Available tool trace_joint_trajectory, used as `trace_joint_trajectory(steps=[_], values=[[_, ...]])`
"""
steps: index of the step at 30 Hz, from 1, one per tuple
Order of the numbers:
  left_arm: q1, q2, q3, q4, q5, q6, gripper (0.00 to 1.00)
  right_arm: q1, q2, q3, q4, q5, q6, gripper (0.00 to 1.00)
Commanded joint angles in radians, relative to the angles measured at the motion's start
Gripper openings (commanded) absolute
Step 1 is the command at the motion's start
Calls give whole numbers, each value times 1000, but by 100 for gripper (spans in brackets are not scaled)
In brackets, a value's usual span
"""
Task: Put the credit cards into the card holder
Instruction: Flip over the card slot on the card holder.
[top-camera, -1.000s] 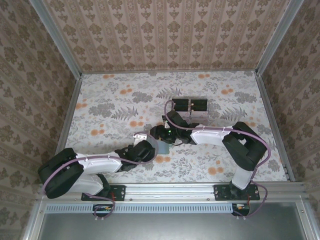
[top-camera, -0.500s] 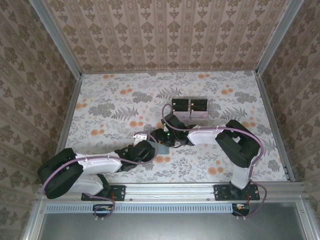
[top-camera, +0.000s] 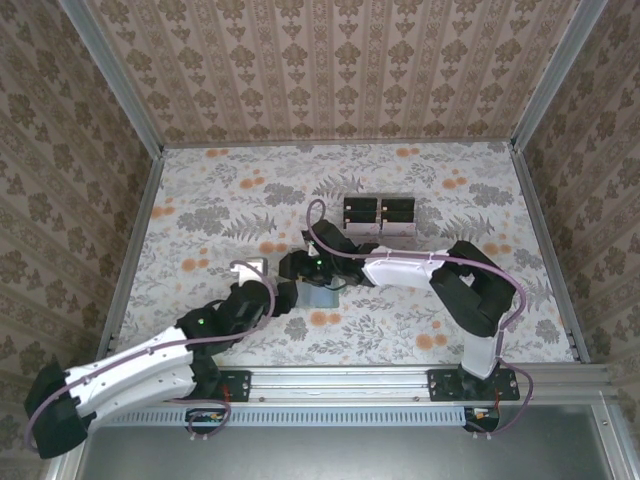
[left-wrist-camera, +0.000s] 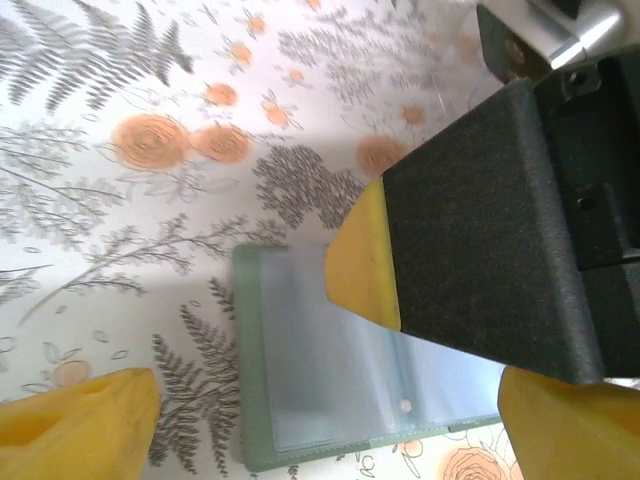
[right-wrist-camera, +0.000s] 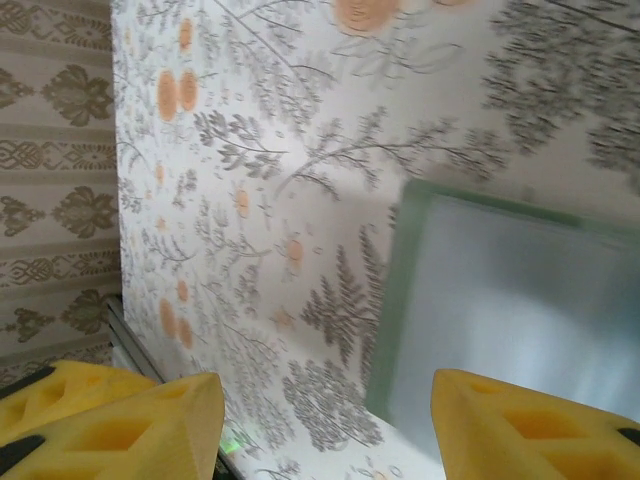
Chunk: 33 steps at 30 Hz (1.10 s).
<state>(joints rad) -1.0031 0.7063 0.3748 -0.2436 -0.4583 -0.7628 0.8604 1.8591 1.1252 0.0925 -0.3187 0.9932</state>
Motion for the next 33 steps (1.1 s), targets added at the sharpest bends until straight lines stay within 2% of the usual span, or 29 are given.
trace_joint_trajectory(steps=[1, 6, 10, 16, 20, 23, 28, 33], values=[[26, -73, -20, -140, -57, -83, 93, 28, 82, 57, -82, 31, -22, 58], [46, -97, -26, -173, -42, -98, 95, 42, 156, 109, -101, 43, -24, 58], [50, -97, -32, -163, -30, -93, 96, 46, 149, 119, -102, 30, -42, 58], [72, -79, -40, -131, 4, -81, 96, 44, 63, 142, -121, -10, -132, 58], [91, -34, -28, -108, 30, -70, 98, 21, -51, 137, -173, -28, -221, 59], [106, 24, 1, -97, 47, -53, 100, -15, -142, 137, -309, 24, -333, 59], [138, 129, 66, -91, 81, -10, 100, -136, -252, 144, -555, 154, -617, 58], [213, 210, 127, -98, 143, 23, 100, -224, -262, 161, -666, 285, -879, 57]])
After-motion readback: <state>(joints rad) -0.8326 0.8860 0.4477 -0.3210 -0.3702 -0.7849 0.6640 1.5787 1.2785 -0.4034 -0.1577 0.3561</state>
